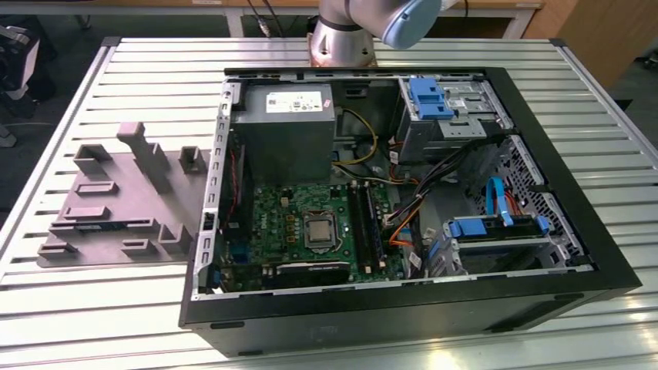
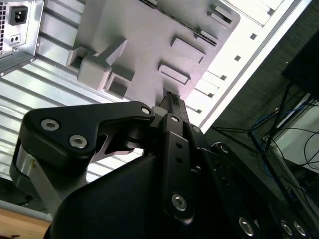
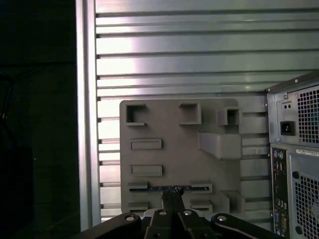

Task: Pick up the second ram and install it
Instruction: 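Pick up the second ram and move it above second insertion slot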

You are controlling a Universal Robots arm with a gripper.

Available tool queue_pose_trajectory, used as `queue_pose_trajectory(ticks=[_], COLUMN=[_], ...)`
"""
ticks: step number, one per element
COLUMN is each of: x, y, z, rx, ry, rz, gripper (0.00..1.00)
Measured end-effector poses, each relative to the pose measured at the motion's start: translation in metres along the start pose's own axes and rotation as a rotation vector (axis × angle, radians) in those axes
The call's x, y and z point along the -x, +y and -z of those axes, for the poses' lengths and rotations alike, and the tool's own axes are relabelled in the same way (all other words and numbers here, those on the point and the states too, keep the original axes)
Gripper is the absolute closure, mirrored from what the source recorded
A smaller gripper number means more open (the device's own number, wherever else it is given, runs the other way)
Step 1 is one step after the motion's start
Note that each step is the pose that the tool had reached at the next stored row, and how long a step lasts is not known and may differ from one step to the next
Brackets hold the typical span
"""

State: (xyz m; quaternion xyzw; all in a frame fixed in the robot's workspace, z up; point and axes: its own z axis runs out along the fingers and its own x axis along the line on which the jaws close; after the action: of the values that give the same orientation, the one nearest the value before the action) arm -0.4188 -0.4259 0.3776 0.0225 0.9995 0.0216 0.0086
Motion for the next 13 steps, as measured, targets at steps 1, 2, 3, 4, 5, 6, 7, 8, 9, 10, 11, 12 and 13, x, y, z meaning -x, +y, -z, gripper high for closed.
queue_pose_trajectory(ticks=[1, 2, 3, 4, 5, 6, 7, 8, 9, 10, 11, 12, 13], x=[0.0000, 0.0000, -0.0001, -0.0002, -0.0002, -0.0002, -0.0003, -0.0003, -0.0003, -0.0004, -0.0004, -0.0004, -0.0005], y=[0.0000, 0.0000, 0.0000, 0.0000, -0.0001, 0.0000, 0.0000, -0.0001, -0.0001, -0.0001, -0.0001, -0.0001, -0.0001], z=[0.0000, -0.0001, -0.0001, -0.0001, -0.0002, -0.0003, -0.0003, -0.0004, -0.0004, -0.0005, -0.0006, -0.0006, -0.0006], rx=[0.0002, 0.0004, 0.0007, 0.0010, 0.0013, 0.0015, 0.0018, 0.0021, 0.0023, 0.0025, 0.0025, 0.0026, 0.0028], ry=[0.0005, 0.0011, 0.0019, 0.0025, 0.0033, 0.0041, 0.0049, 0.0056, 0.0063, 0.0070, 0.0077, 0.0085, 0.0092], rz=[0.012, 0.027, 0.043, 0.059, 0.077, 0.094, 0.112, 0.129, 0.146, 0.163, 0.179, 0.195, 0.211], gripper=[0.89, 0.89, 0.89, 0.89, 0.89, 0.89, 0.89, 0.89, 0.89, 0.89, 0.89, 0.89, 0.89])
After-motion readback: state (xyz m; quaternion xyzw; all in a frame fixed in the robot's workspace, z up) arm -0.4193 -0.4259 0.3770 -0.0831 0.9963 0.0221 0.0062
